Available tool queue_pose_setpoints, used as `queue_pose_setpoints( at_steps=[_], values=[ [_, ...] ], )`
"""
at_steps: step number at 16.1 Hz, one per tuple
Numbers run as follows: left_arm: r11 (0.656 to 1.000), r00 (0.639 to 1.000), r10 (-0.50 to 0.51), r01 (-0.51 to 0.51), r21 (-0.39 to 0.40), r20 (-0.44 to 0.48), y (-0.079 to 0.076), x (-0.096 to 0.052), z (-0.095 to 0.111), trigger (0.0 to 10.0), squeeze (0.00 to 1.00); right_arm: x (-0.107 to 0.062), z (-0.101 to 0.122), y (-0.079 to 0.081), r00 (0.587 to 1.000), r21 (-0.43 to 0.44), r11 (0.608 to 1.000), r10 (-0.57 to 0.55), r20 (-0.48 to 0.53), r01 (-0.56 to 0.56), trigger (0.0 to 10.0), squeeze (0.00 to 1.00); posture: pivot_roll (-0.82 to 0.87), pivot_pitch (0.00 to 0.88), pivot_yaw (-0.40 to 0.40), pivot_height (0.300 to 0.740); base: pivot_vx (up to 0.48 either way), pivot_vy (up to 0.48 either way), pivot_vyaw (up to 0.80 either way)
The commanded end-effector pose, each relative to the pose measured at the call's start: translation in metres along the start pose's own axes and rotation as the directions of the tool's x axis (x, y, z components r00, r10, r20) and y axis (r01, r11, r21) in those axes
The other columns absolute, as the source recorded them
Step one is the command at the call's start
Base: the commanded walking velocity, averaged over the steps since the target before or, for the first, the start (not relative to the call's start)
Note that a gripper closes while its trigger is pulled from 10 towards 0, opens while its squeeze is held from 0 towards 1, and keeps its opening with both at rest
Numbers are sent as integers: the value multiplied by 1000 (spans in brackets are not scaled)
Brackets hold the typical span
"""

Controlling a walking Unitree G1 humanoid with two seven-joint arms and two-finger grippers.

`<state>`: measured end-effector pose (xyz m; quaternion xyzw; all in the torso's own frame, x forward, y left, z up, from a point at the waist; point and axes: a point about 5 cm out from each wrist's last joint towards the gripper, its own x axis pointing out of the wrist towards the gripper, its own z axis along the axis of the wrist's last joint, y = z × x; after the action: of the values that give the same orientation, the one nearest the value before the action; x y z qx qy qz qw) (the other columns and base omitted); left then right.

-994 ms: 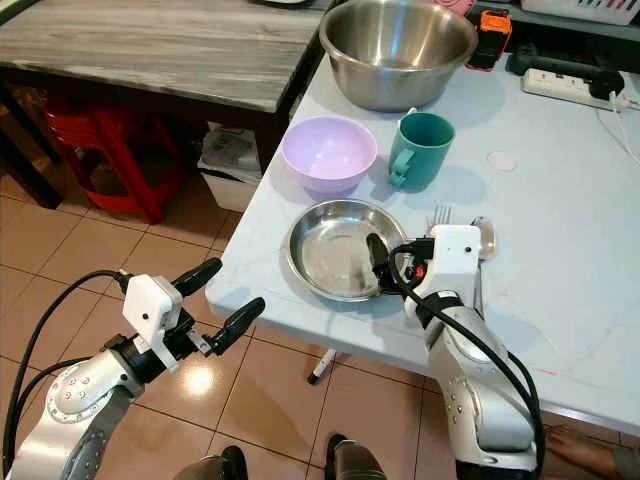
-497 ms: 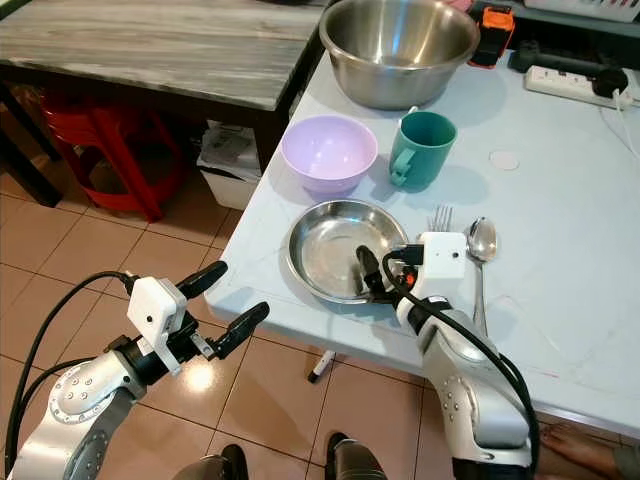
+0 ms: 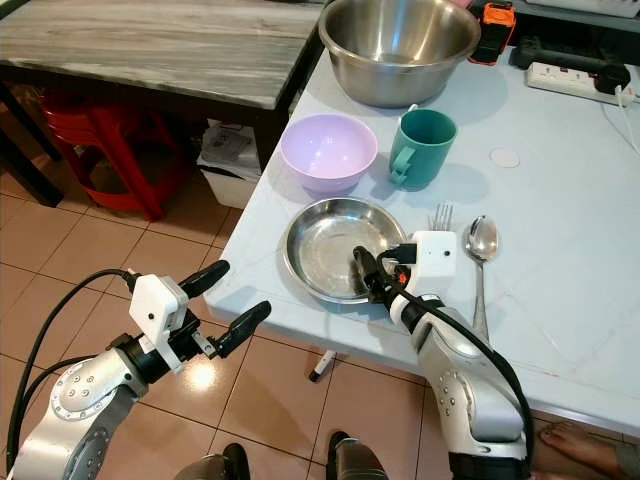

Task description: Setting the table

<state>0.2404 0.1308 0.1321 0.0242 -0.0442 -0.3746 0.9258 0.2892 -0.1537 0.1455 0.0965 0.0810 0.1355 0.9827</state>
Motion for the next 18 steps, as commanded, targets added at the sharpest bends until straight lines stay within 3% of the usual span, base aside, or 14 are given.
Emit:
queue_pose_setpoints(
  at_steps=[1,6,13,18],
  values=[
    [1000,1000,-26,26,2,0,-4,-2,1,10000,0,-2,-8,1,999,7,1000,12,-49,-12,0,0,-144,248,-9,740,0,0,0],
    [999,999,-32,32,-19,-1,-7,0,5,10000,0,-9,-22,-3,993,26,999,-24,-115,27,0,0,-141,254,-30,740,0,0,0],
    [999,999,-34,34,-16,4,-9,-3,8,10000,0,-6,-19,-2,991,105,989,-96,-94,105,0,0,-144,263,1,740,0,0,0],
    [1000,1000,-10,10,-1,9,-2,1,7,10000,0,-1,-14,-3,988,172,975,-125,-94,140,0,0,-148,267,0,740,0,0,0]
  ],
)
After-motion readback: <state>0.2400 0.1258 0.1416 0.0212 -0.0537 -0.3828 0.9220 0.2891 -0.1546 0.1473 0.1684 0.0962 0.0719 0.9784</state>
